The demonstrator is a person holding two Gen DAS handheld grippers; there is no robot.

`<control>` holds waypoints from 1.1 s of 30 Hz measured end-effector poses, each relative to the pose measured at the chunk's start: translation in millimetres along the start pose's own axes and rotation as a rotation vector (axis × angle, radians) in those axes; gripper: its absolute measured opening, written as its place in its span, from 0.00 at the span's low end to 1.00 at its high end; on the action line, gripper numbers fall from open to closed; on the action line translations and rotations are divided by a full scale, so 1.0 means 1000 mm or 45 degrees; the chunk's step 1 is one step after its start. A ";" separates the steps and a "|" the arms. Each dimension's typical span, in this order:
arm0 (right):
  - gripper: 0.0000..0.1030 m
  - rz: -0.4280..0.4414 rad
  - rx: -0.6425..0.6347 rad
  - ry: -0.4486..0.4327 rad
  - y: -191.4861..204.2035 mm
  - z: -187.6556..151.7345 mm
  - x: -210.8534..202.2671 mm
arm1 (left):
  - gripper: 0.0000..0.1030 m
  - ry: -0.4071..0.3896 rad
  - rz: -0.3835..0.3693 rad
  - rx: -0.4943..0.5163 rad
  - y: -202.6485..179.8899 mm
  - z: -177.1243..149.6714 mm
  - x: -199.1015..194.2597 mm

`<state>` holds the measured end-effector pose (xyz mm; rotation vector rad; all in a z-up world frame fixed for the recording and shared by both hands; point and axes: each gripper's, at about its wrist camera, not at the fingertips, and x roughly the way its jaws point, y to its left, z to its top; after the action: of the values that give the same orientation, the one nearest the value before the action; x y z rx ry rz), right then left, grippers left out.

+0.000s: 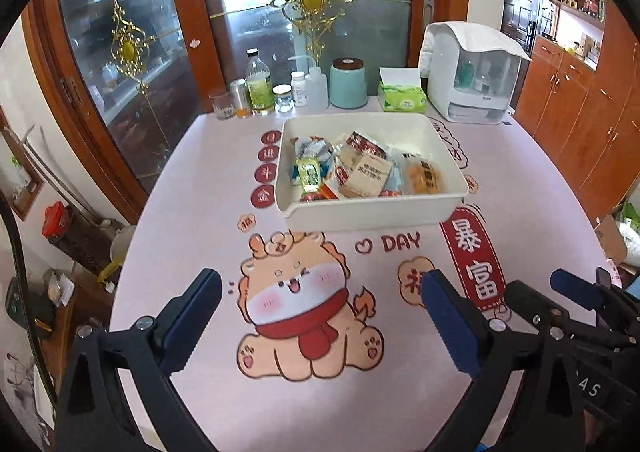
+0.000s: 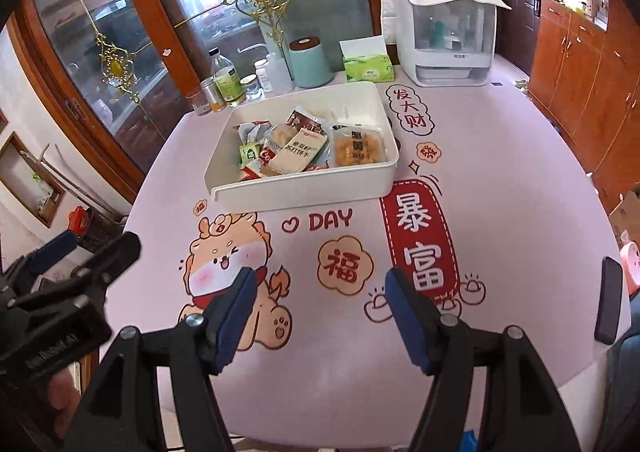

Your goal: Organize snacks

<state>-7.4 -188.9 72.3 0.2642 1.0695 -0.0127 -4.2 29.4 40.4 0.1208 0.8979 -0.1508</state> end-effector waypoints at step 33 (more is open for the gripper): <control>0.65 -0.019 -0.010 -0.038 -0.001 -0.011 -0.017 | 0.97 0.048 0.005 -0.062 -0.007 -0.014 0.000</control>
<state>-25.0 -190.0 82.1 0.2480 1.0418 -0.0254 -16.6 25.3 31.4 0.0800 0.9380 -0.1231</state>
